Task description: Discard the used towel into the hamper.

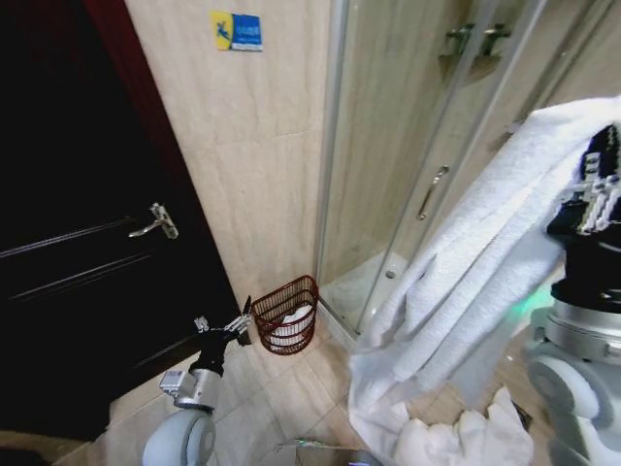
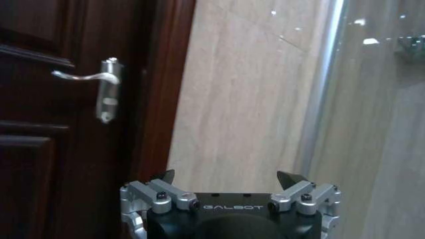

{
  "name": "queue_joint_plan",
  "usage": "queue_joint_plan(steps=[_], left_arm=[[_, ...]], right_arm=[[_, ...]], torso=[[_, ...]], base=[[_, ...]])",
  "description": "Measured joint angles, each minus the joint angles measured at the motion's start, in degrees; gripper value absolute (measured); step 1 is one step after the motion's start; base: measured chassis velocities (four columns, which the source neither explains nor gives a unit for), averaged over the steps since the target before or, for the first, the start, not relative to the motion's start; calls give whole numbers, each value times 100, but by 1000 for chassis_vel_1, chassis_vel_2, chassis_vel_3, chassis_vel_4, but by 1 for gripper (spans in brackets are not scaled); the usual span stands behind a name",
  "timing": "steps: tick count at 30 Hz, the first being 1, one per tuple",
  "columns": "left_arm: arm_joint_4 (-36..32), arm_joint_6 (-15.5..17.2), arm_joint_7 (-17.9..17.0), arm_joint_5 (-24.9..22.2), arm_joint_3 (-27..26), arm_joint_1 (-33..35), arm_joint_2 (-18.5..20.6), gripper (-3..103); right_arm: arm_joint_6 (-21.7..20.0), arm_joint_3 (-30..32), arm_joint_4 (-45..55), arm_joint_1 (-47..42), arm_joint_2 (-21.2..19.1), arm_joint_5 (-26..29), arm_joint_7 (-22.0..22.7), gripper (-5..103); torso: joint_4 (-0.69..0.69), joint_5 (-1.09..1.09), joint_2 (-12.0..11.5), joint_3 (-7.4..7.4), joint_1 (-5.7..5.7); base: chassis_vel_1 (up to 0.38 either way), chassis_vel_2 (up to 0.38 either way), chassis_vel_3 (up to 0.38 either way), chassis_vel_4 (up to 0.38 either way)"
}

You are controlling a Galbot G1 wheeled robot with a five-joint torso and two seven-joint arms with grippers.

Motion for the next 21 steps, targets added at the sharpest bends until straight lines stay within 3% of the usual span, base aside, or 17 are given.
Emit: queue_joint_plan(steps=[21], left_arm=[[0,0,0,0,0,0,0,100]], right_arm=[[103,131,-318,287,-197,223,-110,6]], torso=[[-1,0,0,0,0]], base=[[106,117,117,113]])
